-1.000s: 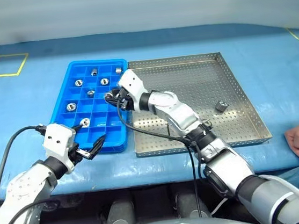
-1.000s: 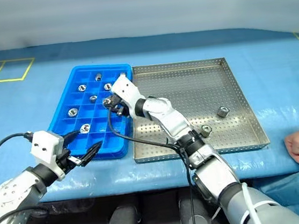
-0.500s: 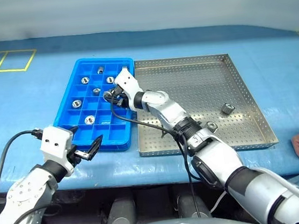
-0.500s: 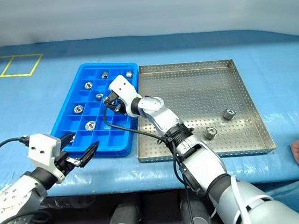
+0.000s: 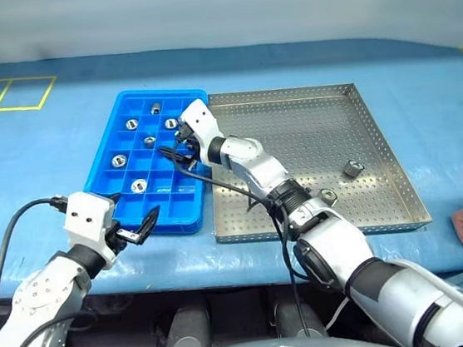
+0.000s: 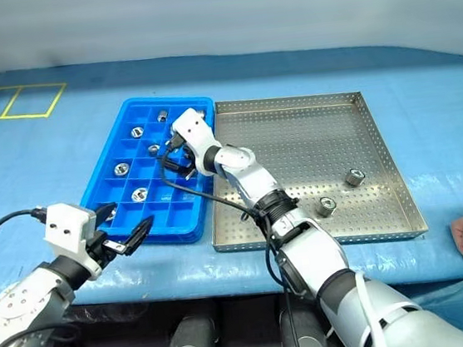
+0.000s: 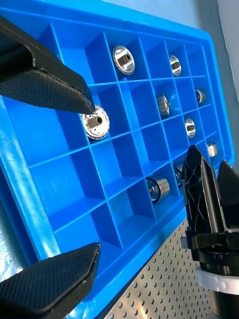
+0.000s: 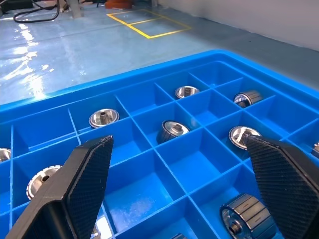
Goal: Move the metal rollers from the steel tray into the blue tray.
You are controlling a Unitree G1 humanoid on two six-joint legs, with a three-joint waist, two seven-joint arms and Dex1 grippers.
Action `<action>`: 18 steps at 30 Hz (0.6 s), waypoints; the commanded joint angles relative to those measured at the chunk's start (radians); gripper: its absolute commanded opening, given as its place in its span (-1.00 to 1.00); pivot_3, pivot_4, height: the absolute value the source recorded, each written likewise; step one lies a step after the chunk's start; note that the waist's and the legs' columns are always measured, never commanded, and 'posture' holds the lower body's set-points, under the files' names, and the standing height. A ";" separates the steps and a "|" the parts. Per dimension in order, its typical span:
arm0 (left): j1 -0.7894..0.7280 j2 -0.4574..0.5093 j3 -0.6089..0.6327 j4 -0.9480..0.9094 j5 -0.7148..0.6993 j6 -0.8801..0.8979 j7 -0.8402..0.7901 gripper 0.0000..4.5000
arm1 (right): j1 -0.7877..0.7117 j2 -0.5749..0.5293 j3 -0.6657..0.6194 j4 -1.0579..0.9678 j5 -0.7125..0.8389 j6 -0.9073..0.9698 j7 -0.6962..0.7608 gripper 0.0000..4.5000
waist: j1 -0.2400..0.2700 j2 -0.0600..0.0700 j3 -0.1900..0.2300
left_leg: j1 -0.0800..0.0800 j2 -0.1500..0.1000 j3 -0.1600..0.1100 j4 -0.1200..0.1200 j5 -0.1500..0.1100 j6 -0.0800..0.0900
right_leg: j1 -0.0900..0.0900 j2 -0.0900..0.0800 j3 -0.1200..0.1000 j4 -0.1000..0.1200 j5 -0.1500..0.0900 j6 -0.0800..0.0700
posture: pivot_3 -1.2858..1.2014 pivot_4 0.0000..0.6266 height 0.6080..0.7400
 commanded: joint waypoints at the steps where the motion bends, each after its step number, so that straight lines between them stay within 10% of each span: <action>1: -0.022 0.011 0.001 -0.008 -0.005 0.000 -0.001 1.00 | -0.011 0.000 -0.019 -0.056 0.001 -0.024 -0.006 0.99 | 0.000 0.000 0.000 | 0.000 0.000 0.000 0.000 0.000 0.000 | 0.000 0.000 0.000 0.000 0.000 0.000 | 0.24 -0.52 1.00; 12: -0.084 0.009 -0.035 0.032 -0.011 0.001 -0.011 1.00 | 0.030 -0.035 -0.021 -0.136 -0.026 -0.004 -0.051 0.99 | -0.006 0.000 0.000 | 0.000 0.000 0.000 0.000 0.000 0.000 | 0.000 0.000 0.000 0.000 0.000 0.000 | 0.21 -0.52 1.00; 18: -0.227 -0.050 -0.118 0.103 -0.031 0.011 -0.001 1.00 | 0.266 -0.159 -0.023 -0.584 -0.070 0.237 -0.112 0.99 | 0.006 0.000 0.000 | -0.001 -0.001 -0.001 0.001 0.000 0.000 | 0.001 -0.001 -0.001 -0.001 0.000 0.000 | 0.17 -0.52 1.00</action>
